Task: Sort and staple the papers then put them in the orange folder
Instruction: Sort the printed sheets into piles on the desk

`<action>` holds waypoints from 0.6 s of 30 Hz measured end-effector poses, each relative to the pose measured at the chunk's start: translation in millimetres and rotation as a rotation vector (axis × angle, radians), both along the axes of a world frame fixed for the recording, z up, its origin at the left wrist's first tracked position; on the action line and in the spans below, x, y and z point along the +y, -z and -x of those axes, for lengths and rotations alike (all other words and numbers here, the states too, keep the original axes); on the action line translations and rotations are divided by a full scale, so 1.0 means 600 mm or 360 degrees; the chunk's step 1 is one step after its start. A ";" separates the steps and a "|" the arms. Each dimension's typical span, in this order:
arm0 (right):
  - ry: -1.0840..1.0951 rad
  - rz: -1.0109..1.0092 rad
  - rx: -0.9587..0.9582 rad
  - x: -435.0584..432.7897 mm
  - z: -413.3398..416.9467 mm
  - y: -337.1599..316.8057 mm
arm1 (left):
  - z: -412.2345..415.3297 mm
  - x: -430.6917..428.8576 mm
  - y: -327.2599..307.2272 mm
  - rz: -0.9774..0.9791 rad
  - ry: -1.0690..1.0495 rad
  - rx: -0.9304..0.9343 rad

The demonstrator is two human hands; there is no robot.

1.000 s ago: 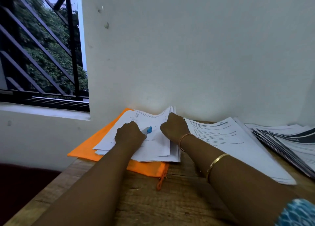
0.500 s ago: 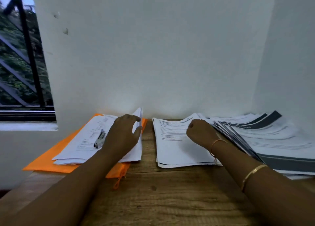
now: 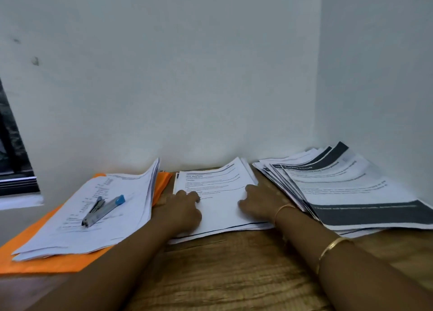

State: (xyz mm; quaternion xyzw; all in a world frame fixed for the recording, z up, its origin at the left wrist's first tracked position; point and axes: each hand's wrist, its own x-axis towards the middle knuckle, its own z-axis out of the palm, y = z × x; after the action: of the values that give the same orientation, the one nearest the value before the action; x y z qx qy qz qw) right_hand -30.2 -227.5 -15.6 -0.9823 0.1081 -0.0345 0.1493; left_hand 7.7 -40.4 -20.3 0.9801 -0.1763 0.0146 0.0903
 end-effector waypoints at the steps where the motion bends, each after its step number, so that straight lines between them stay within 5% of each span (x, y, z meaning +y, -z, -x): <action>1: -0.0008 0.0024 0.0010 0.001 -0.001 0.002 | -0.003 -0.007 -0.003 -0.0056 -0.0070 0.0049; 5: -0.0082 0.0141 -0.0105 -0.007 -0.002 0.001 | 0.006 -0.047 -0.014 -0.0269 -0.0214 0.0000; 10: 0.0051 0.0266 -0.0440 -0.070 0.002 -0.029 | 0.031 -0.100 -0.004 -0.0108 0.0047 -0.0373; 14: 0.0192 0.0324 -0.0318 -0.159 0.023 -0.035 | 0.048 -0.129 -0.003 0.0147 0.0350 -0.0613; 18: 0.0386 0.0379 -0.0182 -0.260 0.058 -0.027 | 0.073 -0.180 -0.012 0.0411 0.0511 -0.0529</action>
State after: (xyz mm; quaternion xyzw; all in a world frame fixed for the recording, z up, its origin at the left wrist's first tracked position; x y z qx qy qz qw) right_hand -64.8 -383.2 0.4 -0.9692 0.2122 -0.1207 0.0324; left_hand -36.1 -148.5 -13.2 0.9041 -0.3386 0.1832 0.1856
